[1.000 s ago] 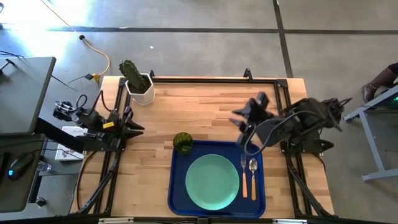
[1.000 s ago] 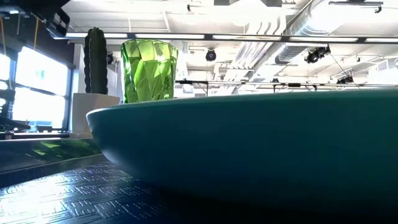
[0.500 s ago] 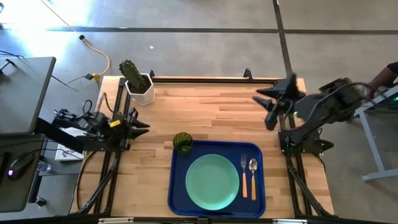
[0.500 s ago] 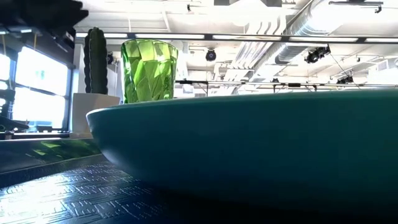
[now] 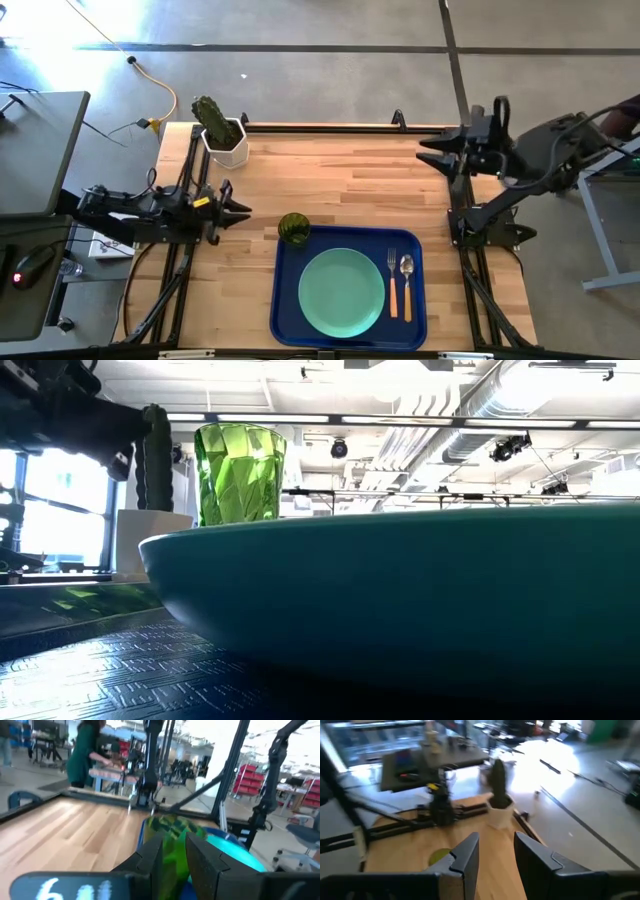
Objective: Pick and place plate/cup/fork/spoon on tray
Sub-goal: Return to Home Position
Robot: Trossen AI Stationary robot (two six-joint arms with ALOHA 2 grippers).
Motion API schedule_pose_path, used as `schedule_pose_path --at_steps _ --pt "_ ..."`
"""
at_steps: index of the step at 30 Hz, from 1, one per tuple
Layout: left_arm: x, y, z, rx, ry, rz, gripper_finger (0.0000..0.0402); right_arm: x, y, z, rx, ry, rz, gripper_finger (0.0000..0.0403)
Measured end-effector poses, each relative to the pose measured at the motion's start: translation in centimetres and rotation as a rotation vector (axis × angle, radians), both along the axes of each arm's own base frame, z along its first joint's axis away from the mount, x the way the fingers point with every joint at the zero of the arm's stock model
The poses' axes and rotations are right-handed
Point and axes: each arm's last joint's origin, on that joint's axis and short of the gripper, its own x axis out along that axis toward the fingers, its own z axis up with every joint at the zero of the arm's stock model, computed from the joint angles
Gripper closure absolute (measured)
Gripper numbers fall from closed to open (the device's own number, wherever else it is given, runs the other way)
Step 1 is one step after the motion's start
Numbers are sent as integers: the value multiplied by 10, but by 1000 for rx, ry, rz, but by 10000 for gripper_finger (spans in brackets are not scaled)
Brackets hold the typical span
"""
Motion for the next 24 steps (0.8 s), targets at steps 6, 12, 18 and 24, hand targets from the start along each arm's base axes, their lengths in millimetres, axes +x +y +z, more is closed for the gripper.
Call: schedule_pose_path --at_steps 6,12,18,24 --pt "0 2 0 0 4 20 328 -14 -6 7 -52 -17 93 288" --pt "0 4 -1 -7 8 37 328 -45 -21 4 -47 10 87 288" --pt "0 4 -1 0 9 39 328 -66 -31 -28 -30 50 69 288" --pt "1 4 -3 -23 31 40 328 -91 -42 -81 79 -55 101 288"
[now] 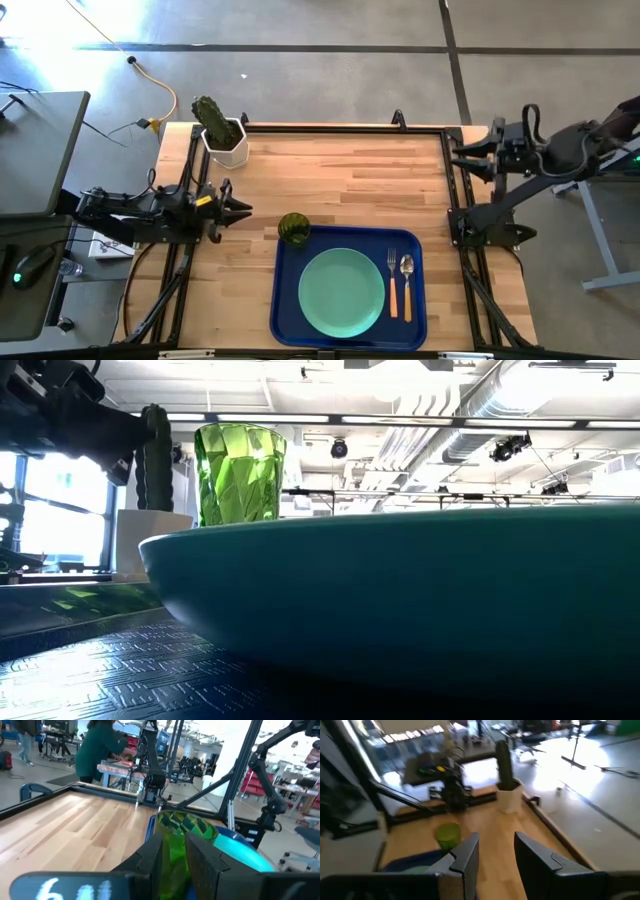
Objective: Pick and place plate/cup/fork/spoon on tray
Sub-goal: Return to Home Position
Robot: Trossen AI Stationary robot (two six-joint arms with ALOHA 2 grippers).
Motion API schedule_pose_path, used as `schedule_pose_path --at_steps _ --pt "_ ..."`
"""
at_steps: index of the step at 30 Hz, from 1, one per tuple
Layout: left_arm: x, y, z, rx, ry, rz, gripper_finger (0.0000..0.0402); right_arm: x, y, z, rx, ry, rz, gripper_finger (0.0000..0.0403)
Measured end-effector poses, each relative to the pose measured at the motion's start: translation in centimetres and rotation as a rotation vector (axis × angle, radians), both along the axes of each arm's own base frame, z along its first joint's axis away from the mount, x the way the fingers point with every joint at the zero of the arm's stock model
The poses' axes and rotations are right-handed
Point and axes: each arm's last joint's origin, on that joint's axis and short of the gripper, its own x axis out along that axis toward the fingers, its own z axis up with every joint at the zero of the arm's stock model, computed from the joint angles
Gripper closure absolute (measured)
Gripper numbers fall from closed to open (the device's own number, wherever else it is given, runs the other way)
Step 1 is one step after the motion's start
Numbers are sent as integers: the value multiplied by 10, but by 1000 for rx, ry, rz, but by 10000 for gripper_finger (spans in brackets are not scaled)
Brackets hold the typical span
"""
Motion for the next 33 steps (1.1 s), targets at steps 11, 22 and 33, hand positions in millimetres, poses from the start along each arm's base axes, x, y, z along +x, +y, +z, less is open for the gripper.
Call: schedule_pose_path --at_steps 11,22,33 --pt "0 0 -1 27 11 2 328 -7 2 -107 97 -119 207 288" --pt "0 0 -1 28 10 1 328 6 11 -199 102 -147 263 288" --pt "0 0 -1 27 9 1 328 18 14 -257 53 -164 200 288"
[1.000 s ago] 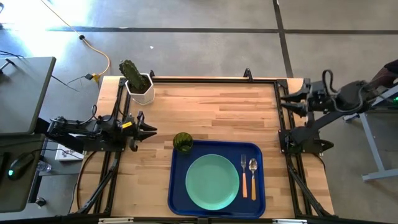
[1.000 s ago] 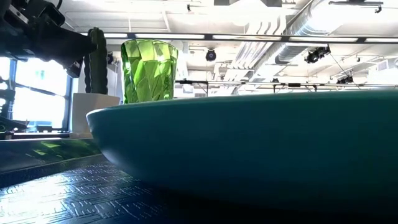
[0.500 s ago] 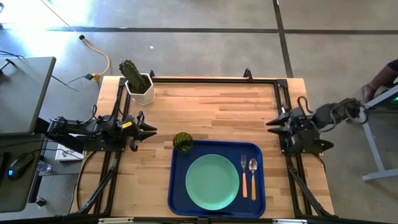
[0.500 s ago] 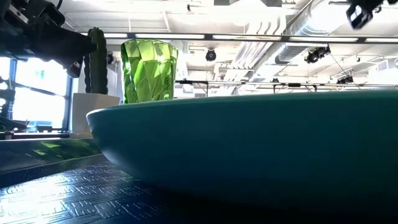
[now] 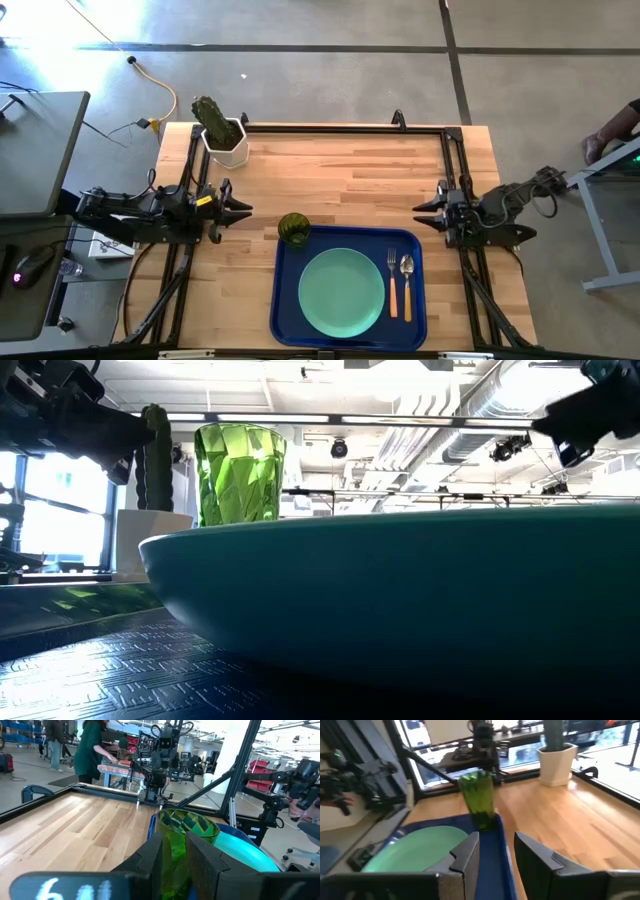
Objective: Pick and place plate/cup/fork/spoon on tray
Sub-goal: Return to Home Position
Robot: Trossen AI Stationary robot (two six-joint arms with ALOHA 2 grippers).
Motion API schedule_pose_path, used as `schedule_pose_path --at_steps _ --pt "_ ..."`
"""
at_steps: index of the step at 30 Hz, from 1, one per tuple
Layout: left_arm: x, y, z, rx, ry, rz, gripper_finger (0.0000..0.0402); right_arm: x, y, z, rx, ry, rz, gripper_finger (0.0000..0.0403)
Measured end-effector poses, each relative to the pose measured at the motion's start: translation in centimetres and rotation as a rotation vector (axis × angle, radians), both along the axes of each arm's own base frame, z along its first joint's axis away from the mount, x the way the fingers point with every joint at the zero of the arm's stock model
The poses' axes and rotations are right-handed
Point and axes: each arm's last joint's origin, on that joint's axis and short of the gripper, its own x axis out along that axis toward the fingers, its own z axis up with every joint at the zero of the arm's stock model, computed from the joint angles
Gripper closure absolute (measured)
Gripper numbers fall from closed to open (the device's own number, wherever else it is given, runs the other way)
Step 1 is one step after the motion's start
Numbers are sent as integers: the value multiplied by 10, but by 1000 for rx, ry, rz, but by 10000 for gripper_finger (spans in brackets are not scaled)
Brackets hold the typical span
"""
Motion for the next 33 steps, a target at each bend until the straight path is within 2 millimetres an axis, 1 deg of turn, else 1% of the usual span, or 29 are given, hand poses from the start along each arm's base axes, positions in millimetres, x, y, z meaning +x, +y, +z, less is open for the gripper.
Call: schedule_pose_path --at_steps 8,15,24,33 --pt "0 0 0 1 0 0 328 3 -1 -28 -61 20 -87 288" --pt "0 0 0 1 0 -1 328 7 -1 -40 -77 20 -141 288" --pt "0 0 0 1 0 0 328 10 -8 -39 -163 -18 -288 288" --pt "0 0 0 2 0 0 328 12 -21 -39 -215 2 -422 288"
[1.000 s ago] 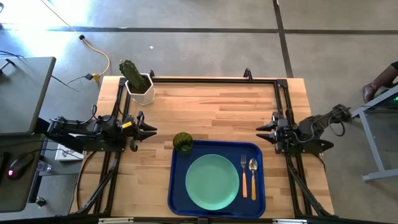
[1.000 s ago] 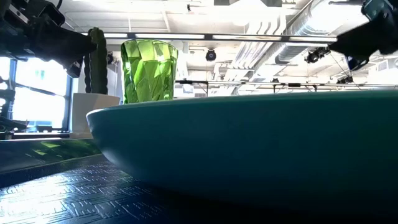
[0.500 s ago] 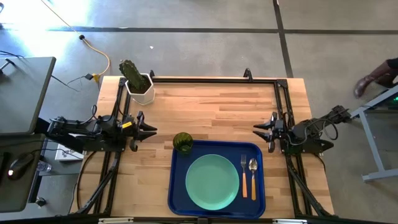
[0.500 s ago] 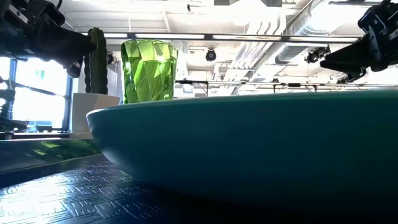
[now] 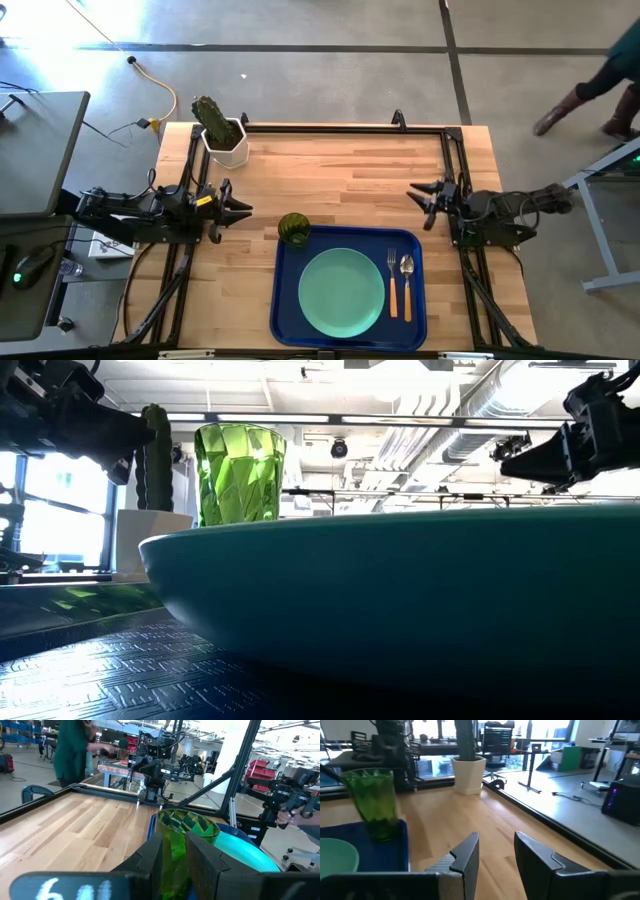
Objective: Pick and place plate/cup/fork/spoon on tray
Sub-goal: Return to Home Position
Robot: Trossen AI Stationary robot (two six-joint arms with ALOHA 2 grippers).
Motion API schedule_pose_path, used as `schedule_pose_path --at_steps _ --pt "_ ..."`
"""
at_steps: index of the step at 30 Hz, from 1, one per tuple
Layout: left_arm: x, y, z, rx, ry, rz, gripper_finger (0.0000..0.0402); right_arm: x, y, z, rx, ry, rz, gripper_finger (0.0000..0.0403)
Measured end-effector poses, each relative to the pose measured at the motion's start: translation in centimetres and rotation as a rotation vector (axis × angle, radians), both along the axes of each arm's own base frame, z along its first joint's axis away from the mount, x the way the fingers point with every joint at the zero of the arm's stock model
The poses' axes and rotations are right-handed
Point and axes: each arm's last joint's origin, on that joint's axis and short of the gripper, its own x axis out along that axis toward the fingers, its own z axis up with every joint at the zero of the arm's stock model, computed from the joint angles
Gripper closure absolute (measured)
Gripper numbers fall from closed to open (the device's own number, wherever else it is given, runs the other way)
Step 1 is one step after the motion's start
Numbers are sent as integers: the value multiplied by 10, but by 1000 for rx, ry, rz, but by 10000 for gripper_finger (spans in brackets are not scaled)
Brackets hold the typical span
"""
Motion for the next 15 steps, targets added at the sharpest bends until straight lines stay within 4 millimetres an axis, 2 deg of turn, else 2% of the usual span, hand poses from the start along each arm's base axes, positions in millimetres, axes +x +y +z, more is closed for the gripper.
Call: schedule_pose_path --at_steps 10,15 --pt "0 0 0 147 -2 4 328 0 -10 0 -9 8 -84 288" --pt "0 0 0 201 -2 6 328 1 -9 0 19 -3 -52 288"
